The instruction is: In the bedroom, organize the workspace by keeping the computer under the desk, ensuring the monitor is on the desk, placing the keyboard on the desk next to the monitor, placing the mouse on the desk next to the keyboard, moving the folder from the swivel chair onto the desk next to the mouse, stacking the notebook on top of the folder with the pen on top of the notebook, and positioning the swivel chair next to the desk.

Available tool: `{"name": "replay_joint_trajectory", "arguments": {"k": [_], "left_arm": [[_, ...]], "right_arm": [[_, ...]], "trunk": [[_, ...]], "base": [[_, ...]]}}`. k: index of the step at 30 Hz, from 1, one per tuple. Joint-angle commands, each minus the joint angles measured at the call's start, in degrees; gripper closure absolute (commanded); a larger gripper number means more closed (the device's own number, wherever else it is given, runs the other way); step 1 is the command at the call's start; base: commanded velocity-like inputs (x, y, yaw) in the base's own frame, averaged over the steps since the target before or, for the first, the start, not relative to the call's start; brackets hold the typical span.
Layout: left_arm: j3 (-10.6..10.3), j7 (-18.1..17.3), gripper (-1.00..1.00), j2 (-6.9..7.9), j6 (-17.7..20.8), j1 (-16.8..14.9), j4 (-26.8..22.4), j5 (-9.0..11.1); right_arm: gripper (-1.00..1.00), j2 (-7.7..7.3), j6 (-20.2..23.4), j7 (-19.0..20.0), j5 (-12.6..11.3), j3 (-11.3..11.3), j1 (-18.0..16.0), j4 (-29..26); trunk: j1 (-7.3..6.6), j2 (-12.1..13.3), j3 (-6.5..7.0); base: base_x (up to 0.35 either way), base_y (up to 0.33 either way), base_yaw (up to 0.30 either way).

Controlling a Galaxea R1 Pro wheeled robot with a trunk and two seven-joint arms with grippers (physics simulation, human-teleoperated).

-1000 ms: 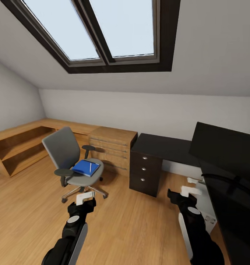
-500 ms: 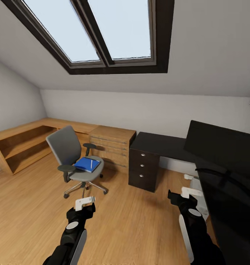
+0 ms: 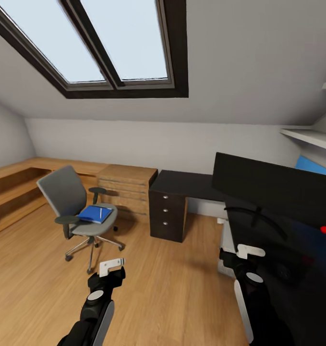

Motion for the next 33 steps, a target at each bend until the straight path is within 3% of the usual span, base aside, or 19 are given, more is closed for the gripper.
{"name": "replay_joint_trajectory", "arguments": {"k": [1, 22, 33], "left_arm": [[-0.10, 0.50, -1.00, 0.02, 0.18, -0.04, -0.08, 0.56], [-0.44, 0.24, -1.00, 0.01, -0.16, -0.04, 5.76, 0.48], [-0.45, 0.23, -1.00, 0.01, -0.21, -0.04, 5.90, 0.41]], "right_arm": [[-1.00, 0.03, 0.40, 0.13, 0.60, -0.05, -0.07, -0.06], [-1.00, -0.01, 0.02, 0.22, 0.61, 0.01, -0.07, 0.77], [-1.00, -0.01, -0.12, 0.24, 0.62, 0.12, -0.07, 2.06]], "trunk": [[0.03, -0.14, -0.14], [0.03, -0.14, -0.13], [0.03, -0.14, -0.13]], "base": [[-0.057, -0.045, -0.280], [-0.004, -0.005, -0.291], [0.000, -0.220, -0.292]]}}
